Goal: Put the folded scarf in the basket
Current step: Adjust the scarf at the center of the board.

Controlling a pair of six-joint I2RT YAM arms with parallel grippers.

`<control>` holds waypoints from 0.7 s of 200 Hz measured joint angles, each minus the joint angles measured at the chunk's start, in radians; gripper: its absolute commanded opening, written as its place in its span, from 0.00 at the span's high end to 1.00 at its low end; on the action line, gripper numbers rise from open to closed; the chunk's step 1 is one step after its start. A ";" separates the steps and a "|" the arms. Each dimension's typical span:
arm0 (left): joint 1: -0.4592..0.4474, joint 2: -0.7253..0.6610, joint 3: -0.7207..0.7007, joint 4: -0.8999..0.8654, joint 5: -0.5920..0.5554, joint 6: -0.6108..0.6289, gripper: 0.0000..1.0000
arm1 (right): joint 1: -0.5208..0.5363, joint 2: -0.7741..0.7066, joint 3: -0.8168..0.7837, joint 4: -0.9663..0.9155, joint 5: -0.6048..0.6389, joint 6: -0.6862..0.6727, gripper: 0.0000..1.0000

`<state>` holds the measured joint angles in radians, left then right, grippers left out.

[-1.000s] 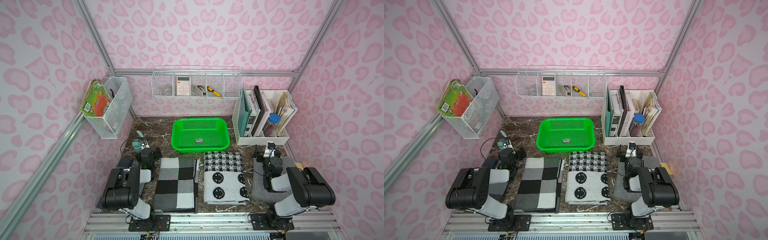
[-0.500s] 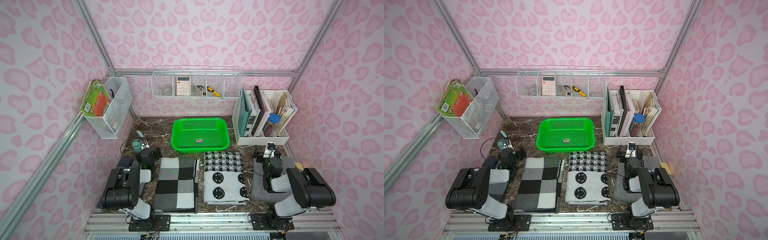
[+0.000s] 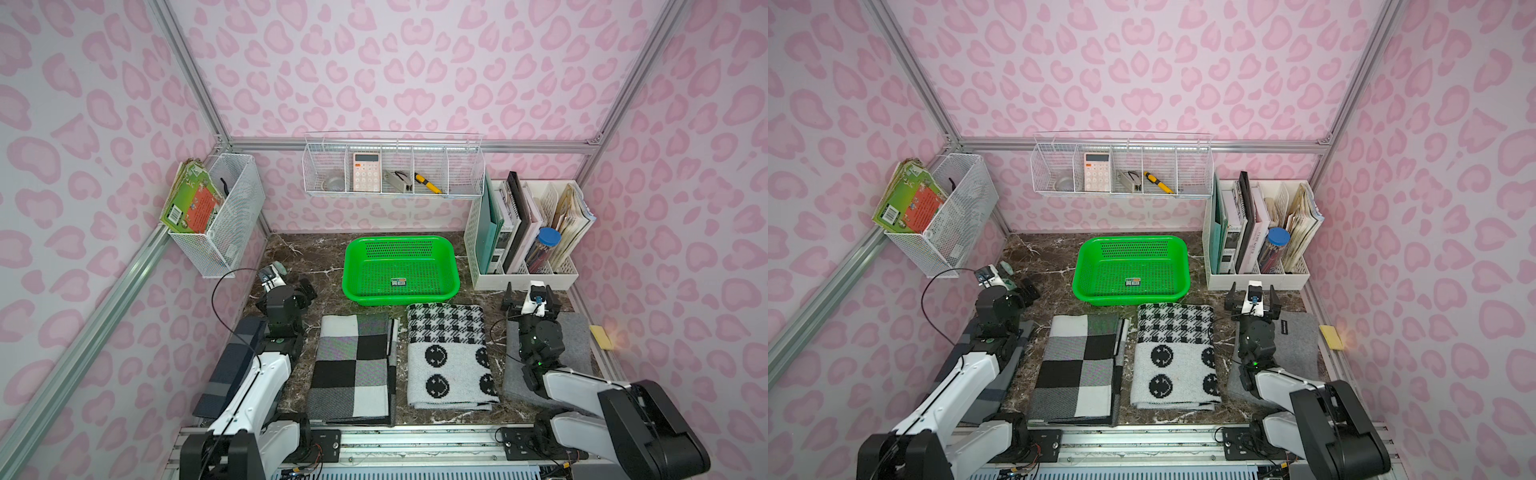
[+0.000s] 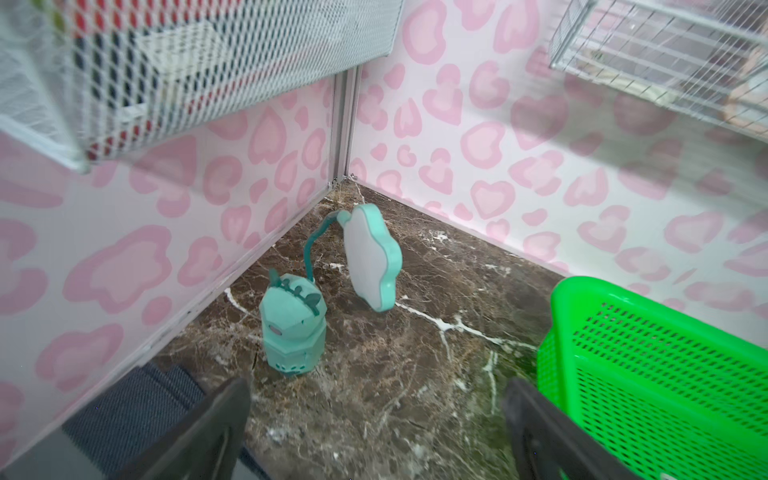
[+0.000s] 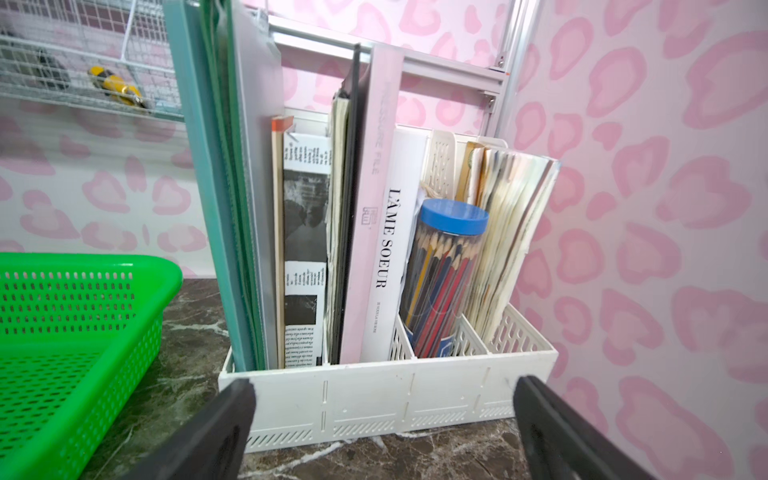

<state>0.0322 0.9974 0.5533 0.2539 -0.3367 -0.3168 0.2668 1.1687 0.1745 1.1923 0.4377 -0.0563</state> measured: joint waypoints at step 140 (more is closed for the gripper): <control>0.005 -0.443 0.092 -0.718 0.433 -0.465 0.01 | -0.188 -1.069 -0.106 -1.036 -0.275 0.709 0.00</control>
<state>0.0372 0.5541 0.6453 -0.4637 0.0959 -0.7822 0.0784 0.0998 0.0685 0.1562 0.1623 0.6525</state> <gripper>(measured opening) 0.989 0.996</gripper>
